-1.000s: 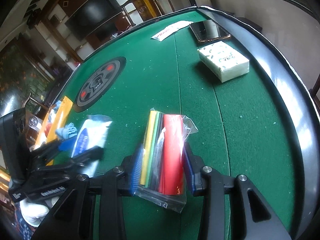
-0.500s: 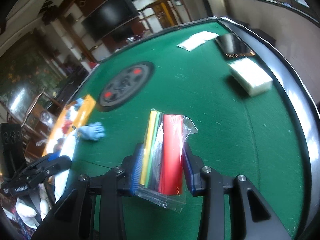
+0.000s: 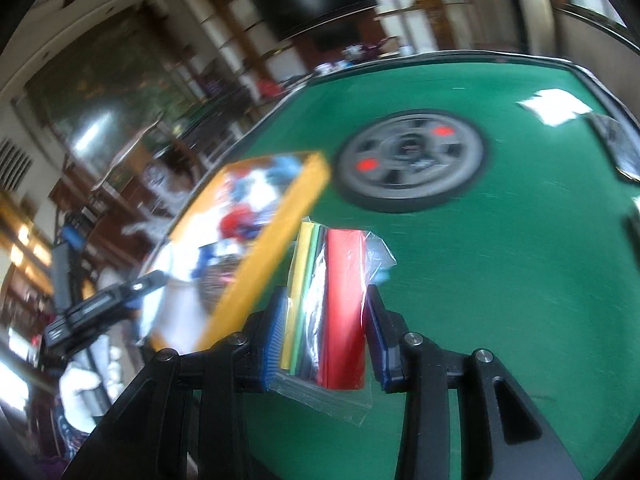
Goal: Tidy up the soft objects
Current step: 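Carry the Deeyeo packet and strips bag over the tray with both tools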
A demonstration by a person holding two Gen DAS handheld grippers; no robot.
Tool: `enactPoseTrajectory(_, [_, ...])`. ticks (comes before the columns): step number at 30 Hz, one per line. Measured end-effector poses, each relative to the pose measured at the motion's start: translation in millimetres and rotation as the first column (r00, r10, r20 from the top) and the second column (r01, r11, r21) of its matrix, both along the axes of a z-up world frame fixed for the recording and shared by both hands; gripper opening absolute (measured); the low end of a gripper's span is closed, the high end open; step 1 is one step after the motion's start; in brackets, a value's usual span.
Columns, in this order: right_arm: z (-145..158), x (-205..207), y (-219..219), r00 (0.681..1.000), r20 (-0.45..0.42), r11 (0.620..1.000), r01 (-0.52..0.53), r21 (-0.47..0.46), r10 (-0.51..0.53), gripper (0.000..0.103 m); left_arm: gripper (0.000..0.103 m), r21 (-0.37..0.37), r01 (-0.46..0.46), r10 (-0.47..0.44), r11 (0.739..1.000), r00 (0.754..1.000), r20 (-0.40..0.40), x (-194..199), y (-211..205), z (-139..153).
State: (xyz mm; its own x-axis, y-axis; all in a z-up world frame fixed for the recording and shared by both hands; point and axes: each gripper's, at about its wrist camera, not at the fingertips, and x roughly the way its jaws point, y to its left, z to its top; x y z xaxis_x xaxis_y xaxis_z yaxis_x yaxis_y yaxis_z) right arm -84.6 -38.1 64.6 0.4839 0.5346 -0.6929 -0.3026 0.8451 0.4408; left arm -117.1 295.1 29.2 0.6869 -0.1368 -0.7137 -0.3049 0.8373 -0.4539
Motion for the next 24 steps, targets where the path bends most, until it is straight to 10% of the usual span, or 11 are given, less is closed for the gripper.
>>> enactPoseTrajectory(15, [-21,-1,178,0.936,-0.044,0.931,-0.353,-0.091,0.350,0.034,0.074,-0.127,-0.076,0.084,0.989,0.995,0.060,-24,31,-3])
enactPoseTrajectory(24, [-55,27,221,0.906,-0.175,0.897,-0.412,-0.162,0.385,0.034,0.075,-0.050,-0.144,0.150,0.988,0.978,0.145,-46,49,21])
